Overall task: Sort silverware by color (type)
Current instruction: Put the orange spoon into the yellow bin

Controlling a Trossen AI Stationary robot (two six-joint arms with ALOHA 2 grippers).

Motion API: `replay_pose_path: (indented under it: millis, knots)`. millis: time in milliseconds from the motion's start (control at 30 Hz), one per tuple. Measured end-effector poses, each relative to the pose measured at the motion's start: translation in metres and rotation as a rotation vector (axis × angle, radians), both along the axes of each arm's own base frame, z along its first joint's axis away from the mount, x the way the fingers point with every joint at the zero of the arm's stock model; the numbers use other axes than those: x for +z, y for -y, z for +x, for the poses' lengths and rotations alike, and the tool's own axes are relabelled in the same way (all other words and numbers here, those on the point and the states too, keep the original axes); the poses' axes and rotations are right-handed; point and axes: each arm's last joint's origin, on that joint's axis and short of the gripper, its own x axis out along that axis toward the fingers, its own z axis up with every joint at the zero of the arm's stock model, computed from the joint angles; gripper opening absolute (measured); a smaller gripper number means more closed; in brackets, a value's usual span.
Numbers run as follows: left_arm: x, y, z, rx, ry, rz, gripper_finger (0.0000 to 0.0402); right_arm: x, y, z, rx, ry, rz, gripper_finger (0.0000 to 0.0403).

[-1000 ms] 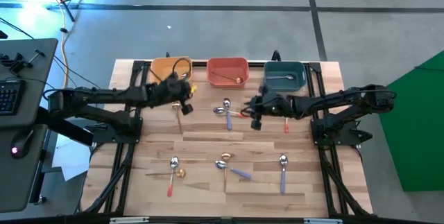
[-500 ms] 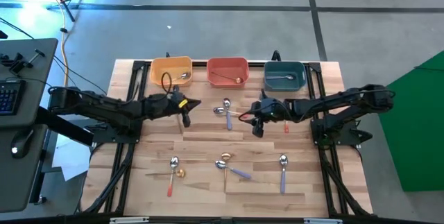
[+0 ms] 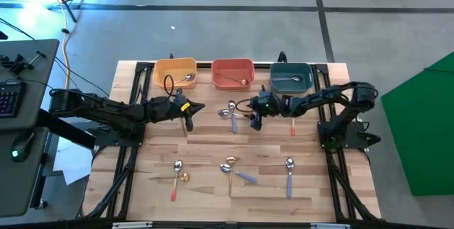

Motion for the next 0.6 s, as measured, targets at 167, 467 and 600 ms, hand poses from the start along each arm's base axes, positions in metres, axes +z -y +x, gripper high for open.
replay_pose_path:
  millis: [167, 467, 600]
  knots:
    - [0.0, 0.0, 0.0, 0.0, 0.0, 0.0, 0.0003, -0.02, 0.004, 0.001, 0.015, -0.049, 0.047, 0.0226]
    - [0.0, 0.001, 0.0, -0.034, 0.012, -0.039, 0.0003, -0.026, 0.005, 0.004, 0.006, -0.041, 0.036, 0.0151]
    - [0.0, 0.001, 0.0, -0.033, 0.015, -0.049, 0.0007, -0.027, 0.005, 0.004, 0.012, -0.046, 0.033, 0.0076]
